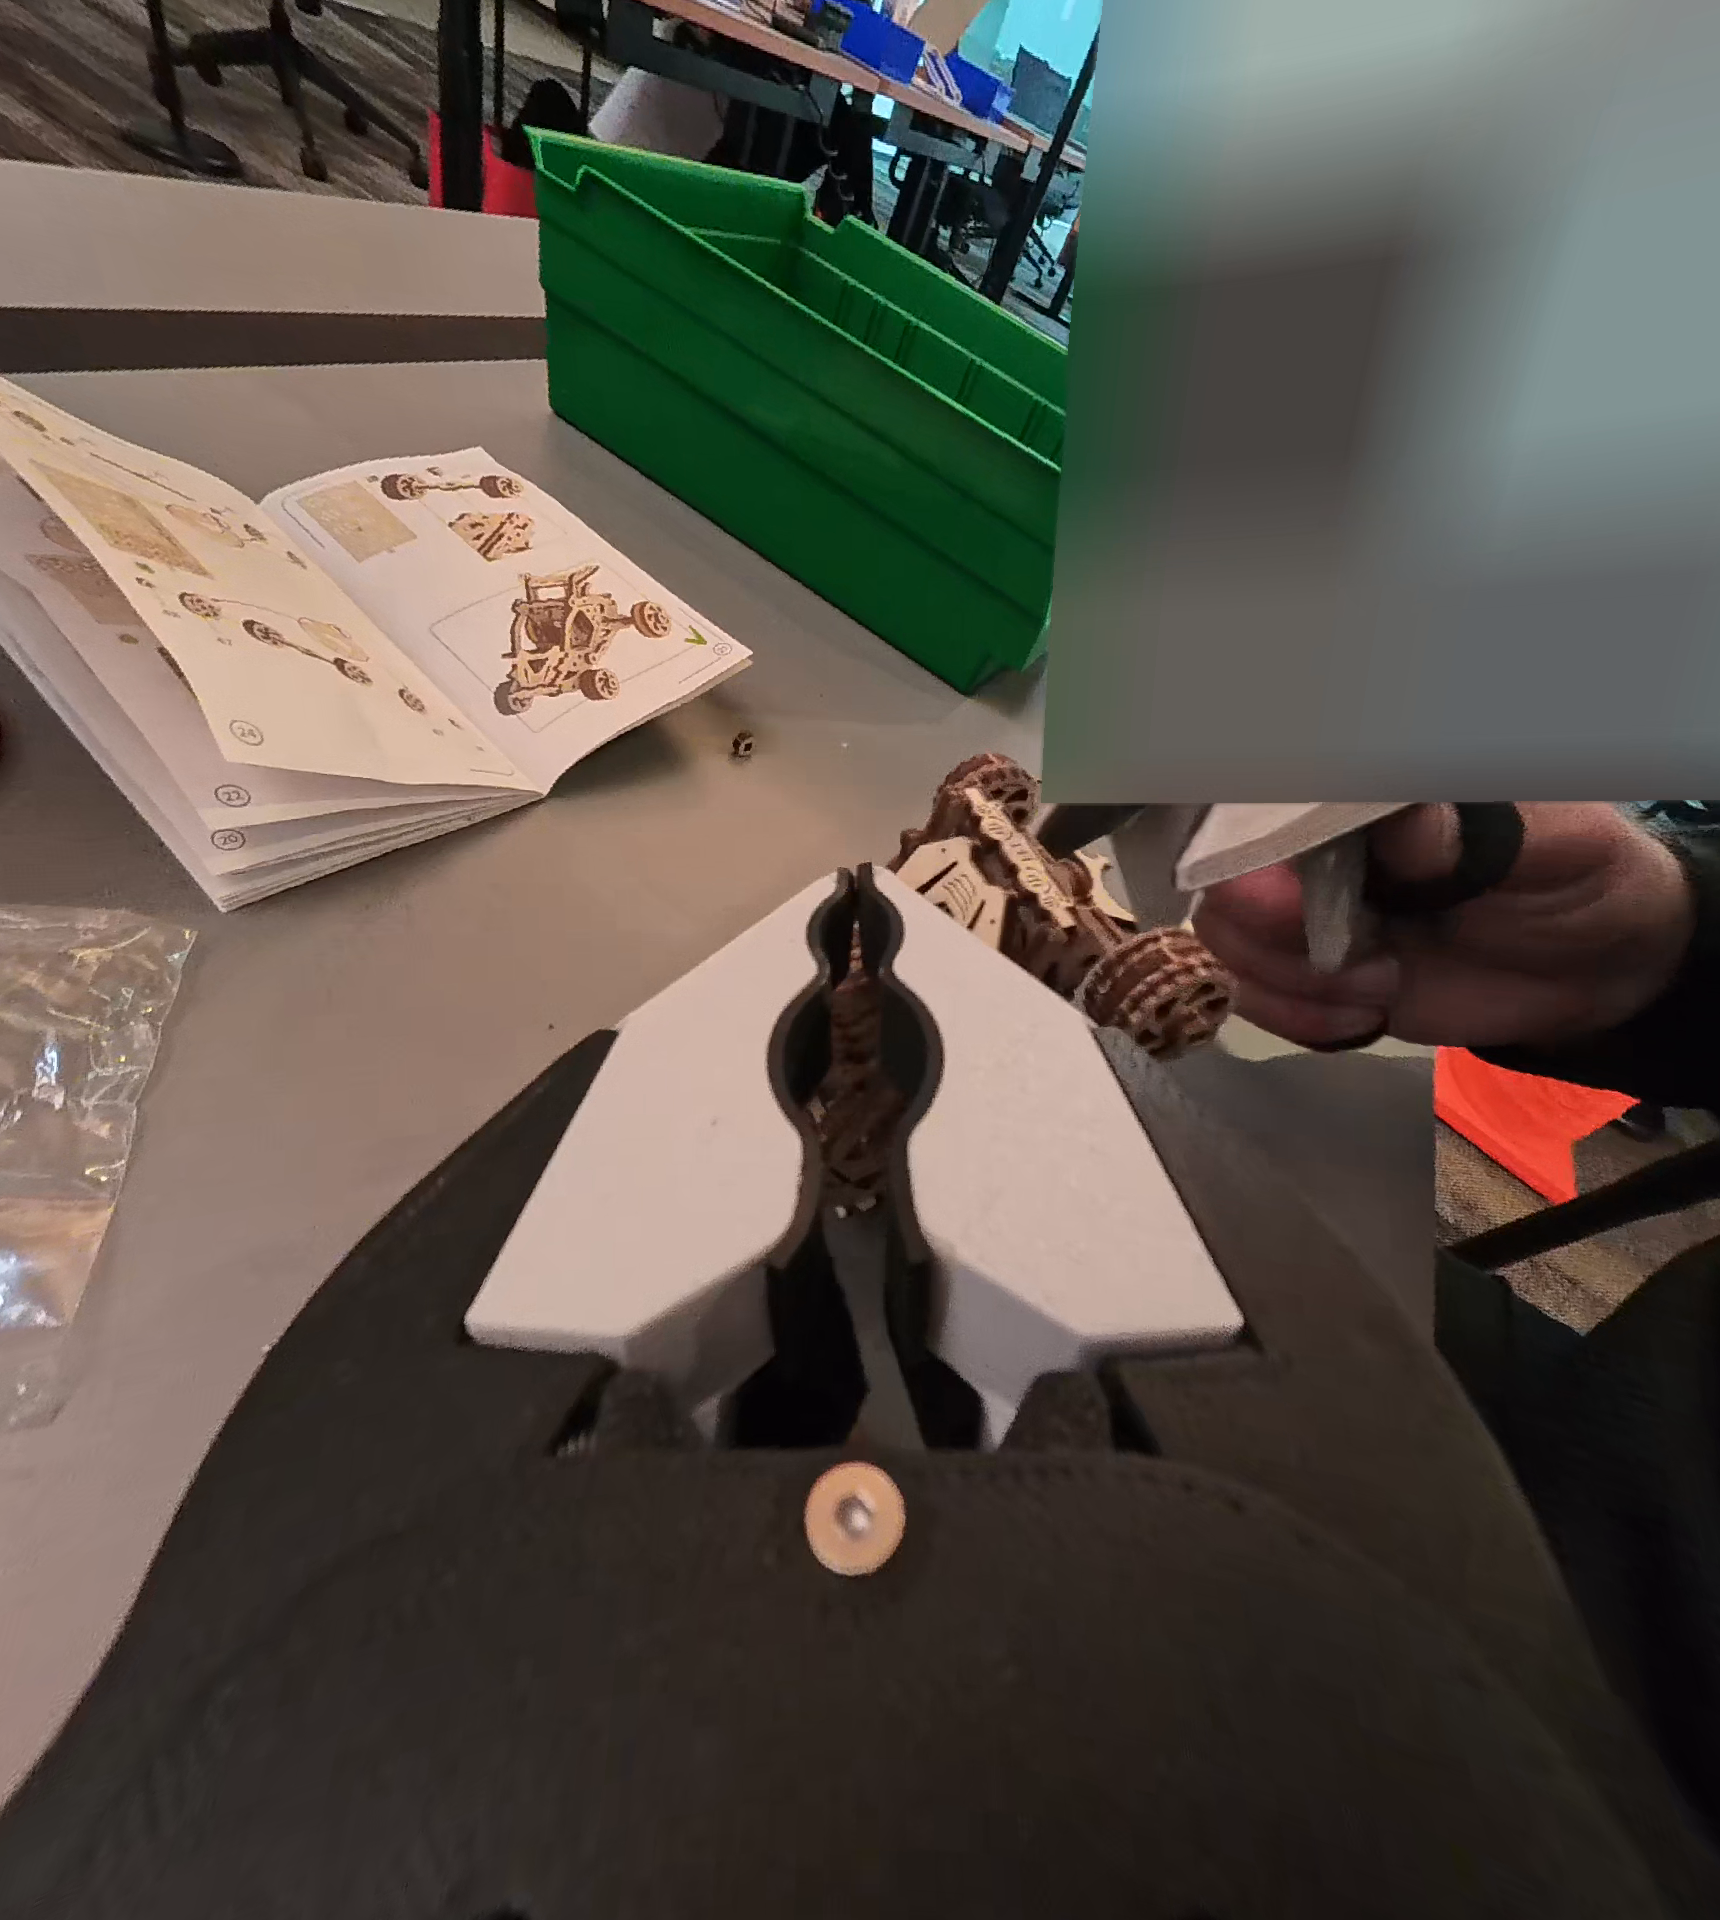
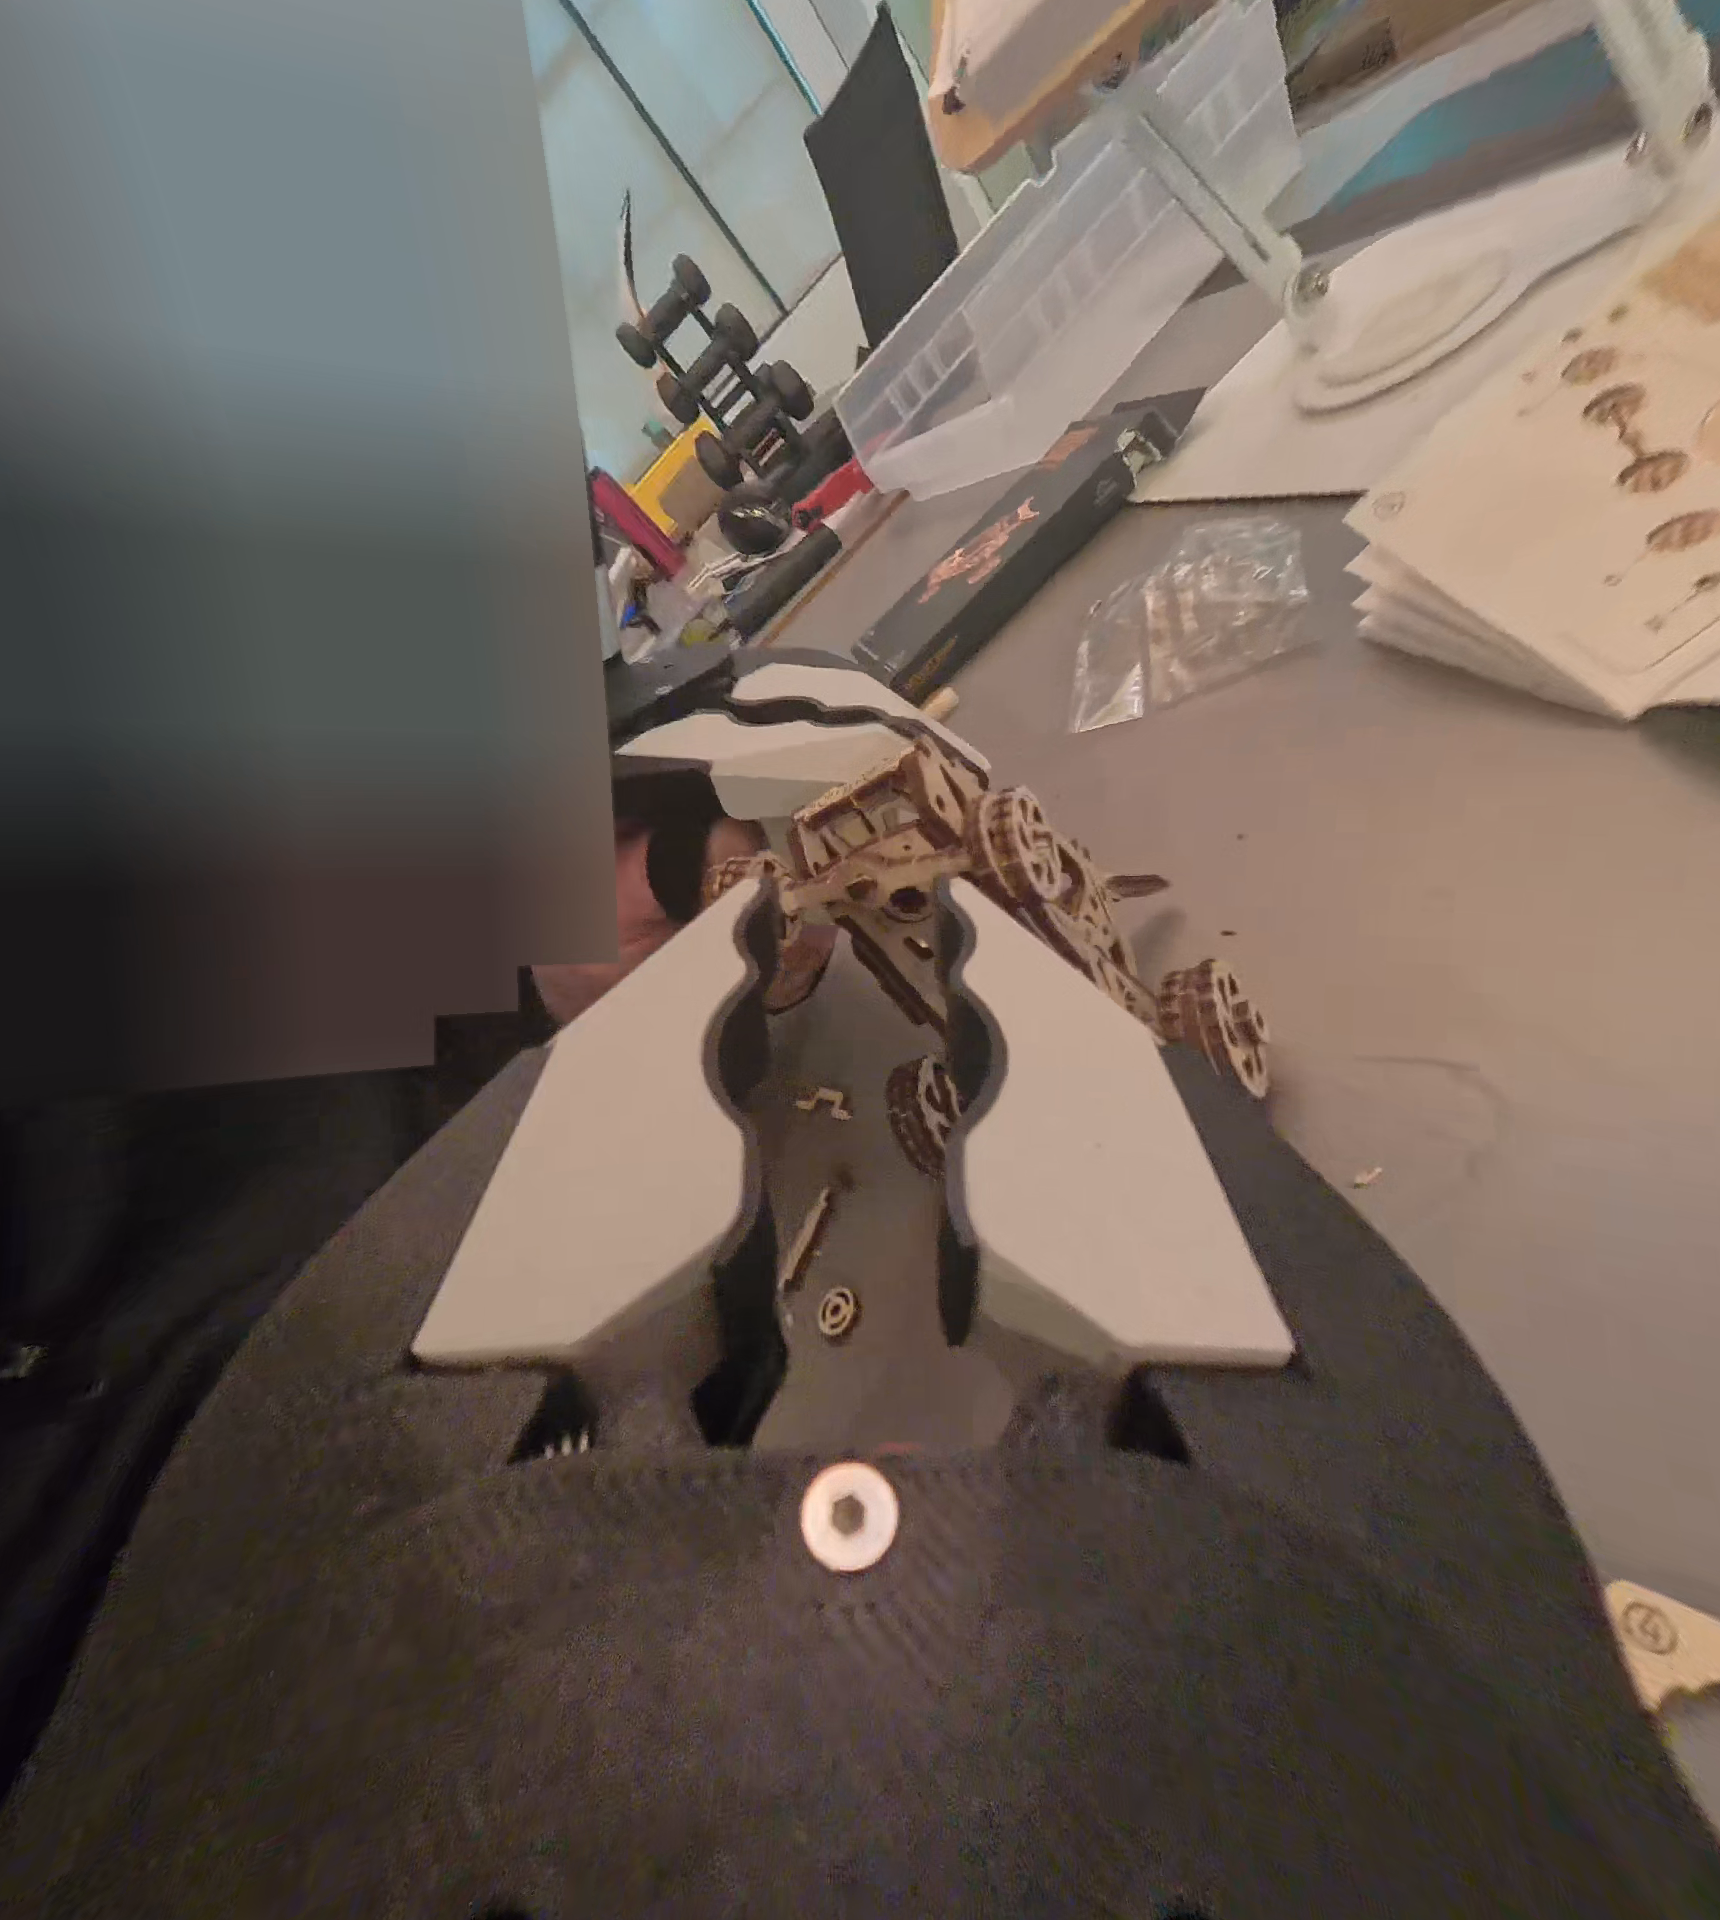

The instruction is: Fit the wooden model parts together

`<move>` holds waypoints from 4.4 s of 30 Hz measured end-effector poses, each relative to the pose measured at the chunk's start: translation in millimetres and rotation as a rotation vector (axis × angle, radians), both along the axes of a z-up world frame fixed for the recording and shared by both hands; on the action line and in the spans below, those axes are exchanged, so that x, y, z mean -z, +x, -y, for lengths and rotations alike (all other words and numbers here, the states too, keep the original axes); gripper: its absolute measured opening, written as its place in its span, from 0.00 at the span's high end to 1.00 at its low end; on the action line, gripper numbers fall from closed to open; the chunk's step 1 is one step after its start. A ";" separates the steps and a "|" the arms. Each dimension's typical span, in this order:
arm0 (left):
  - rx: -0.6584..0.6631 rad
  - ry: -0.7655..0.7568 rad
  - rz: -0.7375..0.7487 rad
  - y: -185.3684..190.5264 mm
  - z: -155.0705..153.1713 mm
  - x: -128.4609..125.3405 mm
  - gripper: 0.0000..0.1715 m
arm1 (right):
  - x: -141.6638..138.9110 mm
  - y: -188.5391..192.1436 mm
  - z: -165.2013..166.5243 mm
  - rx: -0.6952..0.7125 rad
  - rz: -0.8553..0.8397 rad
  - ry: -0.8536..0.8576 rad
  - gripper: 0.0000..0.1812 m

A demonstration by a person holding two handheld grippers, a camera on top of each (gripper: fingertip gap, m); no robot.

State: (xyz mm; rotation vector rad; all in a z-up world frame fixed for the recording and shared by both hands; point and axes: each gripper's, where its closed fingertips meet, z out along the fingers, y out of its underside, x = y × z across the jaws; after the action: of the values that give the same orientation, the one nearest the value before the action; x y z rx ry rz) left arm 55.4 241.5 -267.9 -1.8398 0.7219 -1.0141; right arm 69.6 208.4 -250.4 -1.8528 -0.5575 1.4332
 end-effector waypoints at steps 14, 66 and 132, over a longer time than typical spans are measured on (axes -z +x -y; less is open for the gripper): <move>-0.021 0.034 -0.020 2.9 4.8 -2.0 1.00 | 8.6 -3.9 -0.3 -0.009 0.033 -0.032 0.88; 0.068 -0.103 0.029 3.7 14.3 -19.0 0.72 | 7.4 1.5 -4.7 -0.125 0.095 0.195 0.86; 0.451 0.186 -1.007 -39.1 78.0 26.7 0.74 | 19.0 -47.8 36.7 -0.496 0.532 0.855 0.82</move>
State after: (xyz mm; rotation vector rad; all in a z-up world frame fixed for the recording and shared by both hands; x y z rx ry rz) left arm 16.3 163.5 -294.6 -2.0041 1.8120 -0.1708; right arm 21.8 171.7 -269.4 -1.3899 -1.6813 0.7204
